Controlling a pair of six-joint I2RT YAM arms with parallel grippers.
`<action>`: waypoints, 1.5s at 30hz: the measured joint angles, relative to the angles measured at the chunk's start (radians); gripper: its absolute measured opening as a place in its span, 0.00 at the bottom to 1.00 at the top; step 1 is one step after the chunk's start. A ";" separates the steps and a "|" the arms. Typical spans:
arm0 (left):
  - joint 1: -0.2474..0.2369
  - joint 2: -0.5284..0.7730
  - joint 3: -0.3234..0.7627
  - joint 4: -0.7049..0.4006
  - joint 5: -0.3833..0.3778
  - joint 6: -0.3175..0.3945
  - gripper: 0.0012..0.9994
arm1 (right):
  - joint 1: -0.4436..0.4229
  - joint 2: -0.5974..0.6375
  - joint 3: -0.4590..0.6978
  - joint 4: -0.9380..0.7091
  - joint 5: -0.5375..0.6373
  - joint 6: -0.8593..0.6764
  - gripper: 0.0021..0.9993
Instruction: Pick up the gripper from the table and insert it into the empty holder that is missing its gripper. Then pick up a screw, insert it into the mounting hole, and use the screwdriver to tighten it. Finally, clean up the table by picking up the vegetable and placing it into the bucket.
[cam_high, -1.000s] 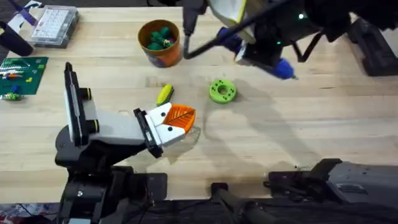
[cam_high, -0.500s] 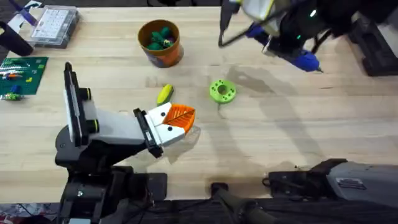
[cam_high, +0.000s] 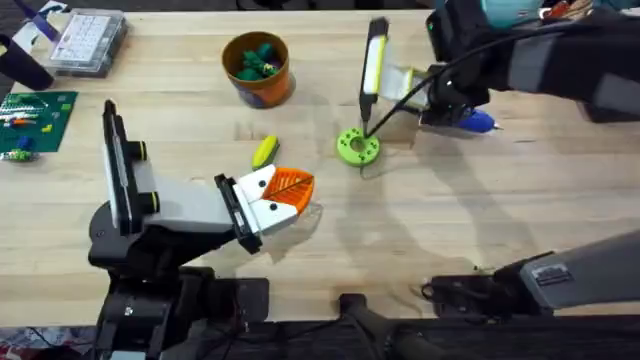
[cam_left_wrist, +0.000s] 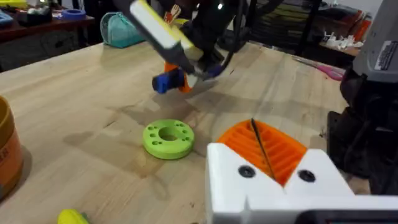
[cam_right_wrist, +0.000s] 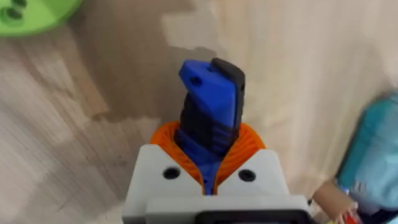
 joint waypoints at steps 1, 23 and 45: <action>0.000 0.000 0.000 0.000 0.000 0.000 0.00 | -0.002 0.021 -0.001 0.002 0.001 -0.025 0.05; 0.000 0.000 0.000 0.000 0.000 -0.003 0.99 | 0.045 -0.107 -0.001 0.000 0.016 0.142 1.00; 0.000 0.321 0.562 -0.632 -0.407 0.114 0.99 | 0.148 -0.811 0.006 -0.245 -0.056 1.128 1.00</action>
